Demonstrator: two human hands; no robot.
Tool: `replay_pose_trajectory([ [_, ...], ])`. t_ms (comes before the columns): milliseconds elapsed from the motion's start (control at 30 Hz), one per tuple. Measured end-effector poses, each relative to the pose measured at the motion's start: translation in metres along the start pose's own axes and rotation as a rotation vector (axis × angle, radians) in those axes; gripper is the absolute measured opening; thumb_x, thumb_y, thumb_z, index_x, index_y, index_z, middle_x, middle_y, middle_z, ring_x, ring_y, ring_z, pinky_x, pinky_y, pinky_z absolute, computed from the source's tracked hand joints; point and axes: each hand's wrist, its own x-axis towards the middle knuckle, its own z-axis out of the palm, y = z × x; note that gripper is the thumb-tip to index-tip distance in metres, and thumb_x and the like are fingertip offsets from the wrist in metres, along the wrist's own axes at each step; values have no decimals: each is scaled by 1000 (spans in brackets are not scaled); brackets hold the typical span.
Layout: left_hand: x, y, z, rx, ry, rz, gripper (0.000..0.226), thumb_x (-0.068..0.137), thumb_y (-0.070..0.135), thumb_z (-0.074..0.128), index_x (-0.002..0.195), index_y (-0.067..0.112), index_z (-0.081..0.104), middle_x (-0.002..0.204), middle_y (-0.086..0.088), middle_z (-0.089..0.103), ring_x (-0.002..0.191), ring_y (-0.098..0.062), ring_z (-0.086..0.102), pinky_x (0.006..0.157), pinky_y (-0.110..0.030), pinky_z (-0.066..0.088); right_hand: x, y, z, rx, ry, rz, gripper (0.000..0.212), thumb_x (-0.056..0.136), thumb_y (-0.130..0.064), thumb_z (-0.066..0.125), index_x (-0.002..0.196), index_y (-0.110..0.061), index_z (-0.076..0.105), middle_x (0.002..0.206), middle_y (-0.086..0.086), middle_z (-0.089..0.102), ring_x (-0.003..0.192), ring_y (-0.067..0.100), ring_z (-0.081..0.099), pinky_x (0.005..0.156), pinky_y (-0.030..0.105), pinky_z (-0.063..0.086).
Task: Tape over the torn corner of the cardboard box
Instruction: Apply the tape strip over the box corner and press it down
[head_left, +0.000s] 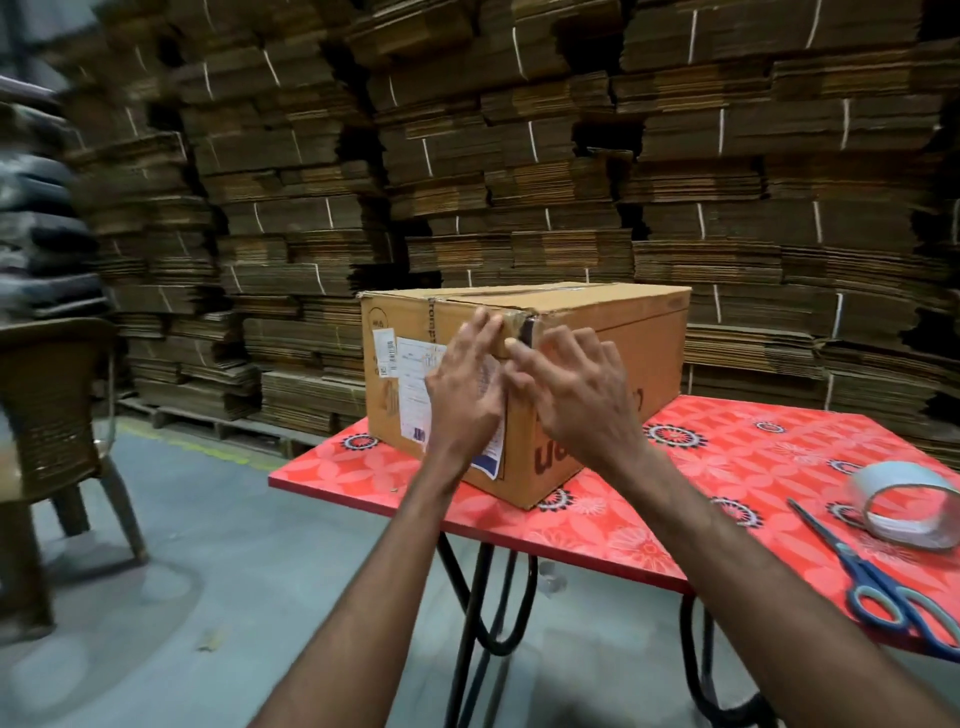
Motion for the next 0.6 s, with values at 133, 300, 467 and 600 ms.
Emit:
replay_pose_trajectory([
  [133, -36, 6, 29, 52, 5, -16, 66, 98, 48, 40, 156, 29, 17, 164, 15, 8, 149, -5, 12, 115, -47, 21, -15, 8, 6, -116, 2, -86, 43, 100, -36, 53, 142, -27, 58, 139, 4, 56, 117, 26, 53, 89, 44, 39],
  [300, -41, 8, 43, 114, 7, -1, 72, 97, 52, 42, 157, 31, 9, 164, 14, 0, 151, -7, 5, 113, -50, 25, -30, 27, 8, -78, -40, -94, 49, 99, -34, 53, 147, -26, 53, 148, 2, 53, 124, 26, 51, 93, 46, 40],
  [467, -40, 9, 47, 146, 12, -10, 74, 97, 49, 50, 157, 31, 11, 164, 15, 1, 150, -6, 5, 113, -45, 26, -36, 38, 12, 162, -10, -9, 39, 101, -27, 55, 138, -19, 63, 137, 1, 65, 128, 24, 54, 98, 43, 43],
  [600, -39, 15, 51, 212, 60, 51, 73, 96, 38, 56, 156, 28, 17, 164, 10, 10, 150, -9, 12, 109, -40, 27, -20, 30, 7, 480, 104, 320, 20, 97, -32, 66, 104, -16, 76, 99, -1, 74, 98, 16, 62, 84, 40, 52],
])
